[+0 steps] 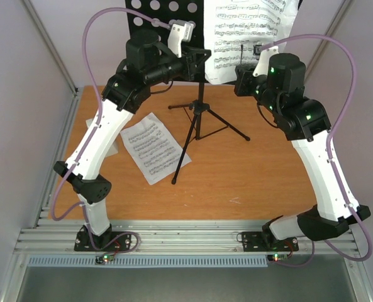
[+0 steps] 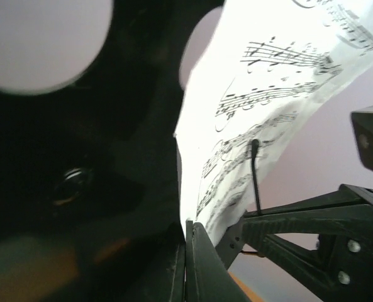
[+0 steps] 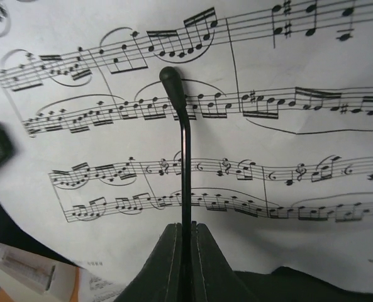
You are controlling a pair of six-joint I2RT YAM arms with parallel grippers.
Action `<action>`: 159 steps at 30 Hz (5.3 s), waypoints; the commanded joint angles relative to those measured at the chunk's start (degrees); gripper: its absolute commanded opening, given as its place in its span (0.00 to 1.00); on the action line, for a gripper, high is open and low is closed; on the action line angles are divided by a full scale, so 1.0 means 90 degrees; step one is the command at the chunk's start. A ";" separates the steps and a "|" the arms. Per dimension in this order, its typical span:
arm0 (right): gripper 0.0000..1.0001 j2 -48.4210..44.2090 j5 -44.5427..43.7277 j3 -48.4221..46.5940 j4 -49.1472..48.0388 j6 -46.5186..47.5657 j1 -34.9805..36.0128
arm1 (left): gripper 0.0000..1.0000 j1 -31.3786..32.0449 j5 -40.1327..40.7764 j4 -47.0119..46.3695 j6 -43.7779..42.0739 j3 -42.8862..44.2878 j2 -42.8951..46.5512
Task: Pack up the instrument practice props
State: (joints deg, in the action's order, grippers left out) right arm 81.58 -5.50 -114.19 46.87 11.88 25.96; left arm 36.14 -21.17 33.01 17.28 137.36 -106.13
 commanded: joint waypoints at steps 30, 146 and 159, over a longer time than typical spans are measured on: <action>0.01 -0.1177 -0.0292 0.1664 -0.1383 0.0271 -0.0035 | 0.01 0.0039 0.0863 -0.0752 -0.0479 -0.2129 0.2212; 0.98 -0.4269 -0.2217 0.4973 0.0438 0.0599 -0.0037 | 0.00 -0.3664 0.0418 -0.0883 0.1404 -1.0962 0.4341; 0.99 -0.4258 -0.1271 0.4947 0.0430 0.0279 -0.0032 | 0.58 -0.3664 0.0344 -0.0601 0.1590 -1.0720 0.4587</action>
State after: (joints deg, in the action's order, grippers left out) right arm 43.70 -24.12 -69.82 50.19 15.57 25.91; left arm 3.49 -18.59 25.96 31.29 39.00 -67.90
